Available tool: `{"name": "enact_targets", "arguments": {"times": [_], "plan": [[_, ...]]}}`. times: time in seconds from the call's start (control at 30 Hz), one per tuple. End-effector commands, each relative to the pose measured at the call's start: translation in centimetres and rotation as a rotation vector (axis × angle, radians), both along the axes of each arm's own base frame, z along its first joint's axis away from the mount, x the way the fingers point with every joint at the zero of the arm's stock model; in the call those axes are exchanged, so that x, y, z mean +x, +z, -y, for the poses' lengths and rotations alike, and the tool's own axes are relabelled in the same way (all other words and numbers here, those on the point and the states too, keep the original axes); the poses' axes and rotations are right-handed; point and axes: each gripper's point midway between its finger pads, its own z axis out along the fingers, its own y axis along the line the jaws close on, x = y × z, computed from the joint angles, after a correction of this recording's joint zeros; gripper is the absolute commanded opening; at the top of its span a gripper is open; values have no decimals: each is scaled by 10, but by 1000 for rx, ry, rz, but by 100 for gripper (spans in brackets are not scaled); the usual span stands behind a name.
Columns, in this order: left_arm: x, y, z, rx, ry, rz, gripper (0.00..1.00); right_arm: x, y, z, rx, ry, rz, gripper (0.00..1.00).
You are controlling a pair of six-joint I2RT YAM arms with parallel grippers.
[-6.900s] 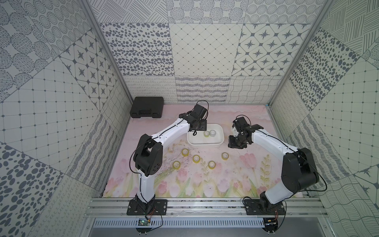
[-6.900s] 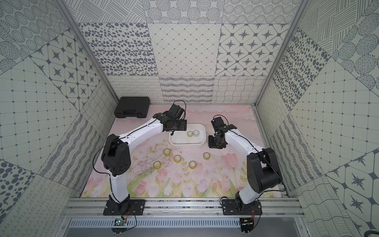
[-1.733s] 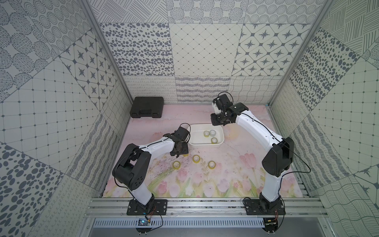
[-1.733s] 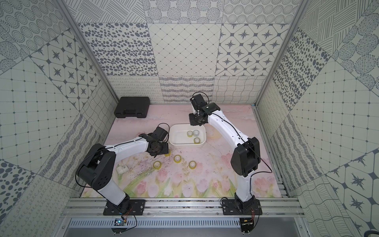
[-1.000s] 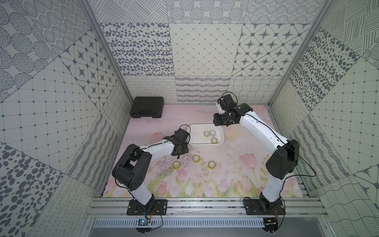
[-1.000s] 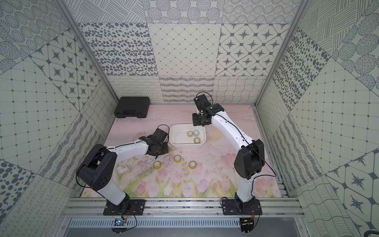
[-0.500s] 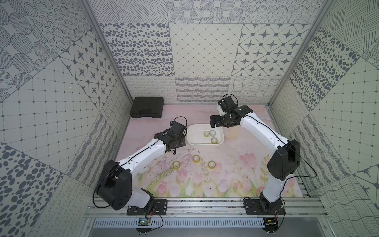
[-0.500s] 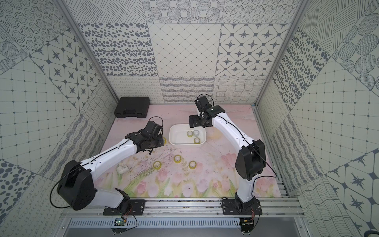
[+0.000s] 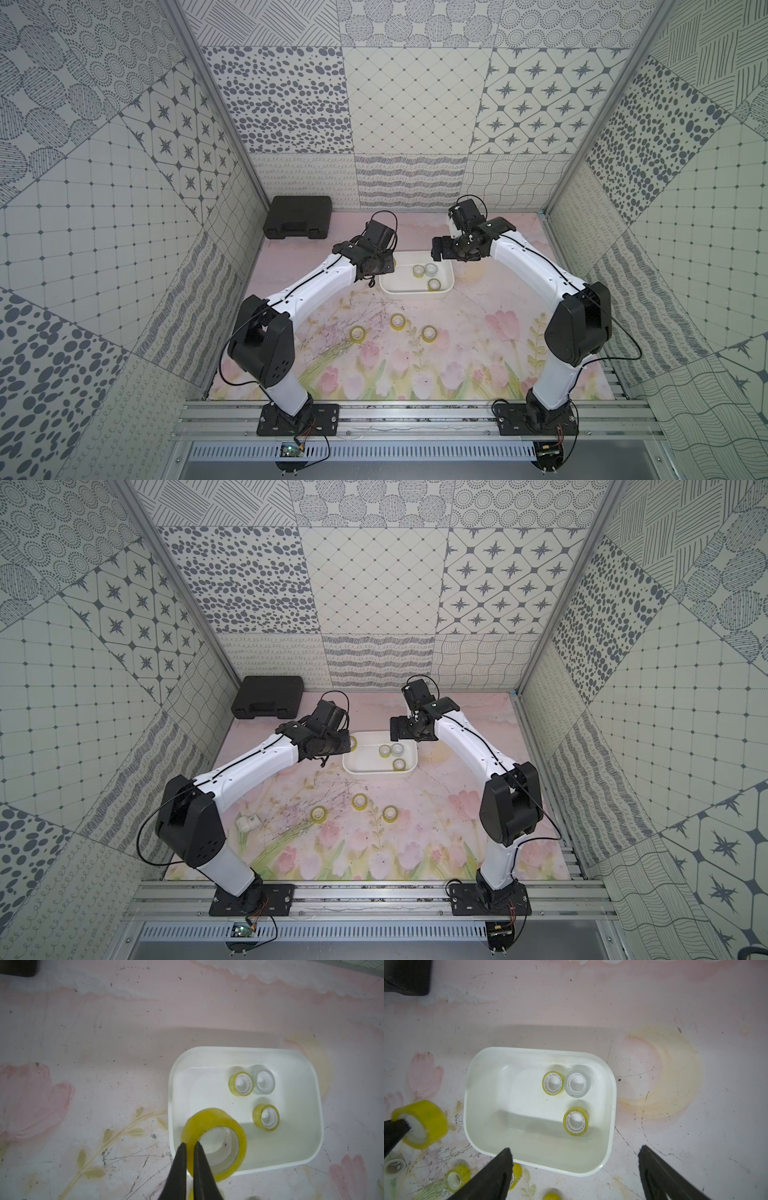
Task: Put the transparent tape into the storage box
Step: Pick up the tape at the center of the board, then place the tape in the storage box.
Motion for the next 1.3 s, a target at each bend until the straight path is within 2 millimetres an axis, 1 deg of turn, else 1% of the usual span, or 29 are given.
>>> {"name": "enact_targets", "arguments": {"times": [0.0, 0.13, 0.2, 0.3, 0.43, 0.53, 0.67, 0.83, 0.93, 1.03, 1.1, 1.2, 1.27], "plan": [[17, -17, 24, 2, -89, -29, 0, 2, 19, 2, 39, -19, 55, 97], [26, -38, 36, -5, -114, -65, 0, 3, 16, 8, 37, -32, 48, 97], [30, -52, 42, -12, -118, -87, 0, 3, 13, 11, 36, -40, 40, 97], [35, -71, 47, -9, -120, -118, 0, 5, 10, 15, 39, -50, 33, 97], [41, -91, 49, 5, -118, -144, 0, 6, 7, 17, 40, -56, 25, 97], [46, -101, 50, 11, -118, -161, 0, 7, 6, 20, 43, -62, 20, 97], [52, -109, 52, 14, -120, -170, 0, 9, 3, 23, 46, -69, 14, 97], [54, -123, 48, 25, -102, -196, 0, 11, 1, 24, 49, -69, 9, 97], [56, -125, 48, 22, -98, -196, 0, 11, 1, 25, 49, -67, 8, 97], [56, -130, 48, 23, -97, -206, 9, 11, 0, 26, 49, -65, 6, 97], [55, -131, 47, 20, -93, -208, 21, 10, -1, 26, 48, -63, 4, 97], [54, -130, 47, 17, -92, -206, 33, 9, -1, 26, 49, -60, 3, 97], [54, -129, 47, 19, -92, -202, 44, 7, -2, 27, 46, -61, 0, 97]]}}
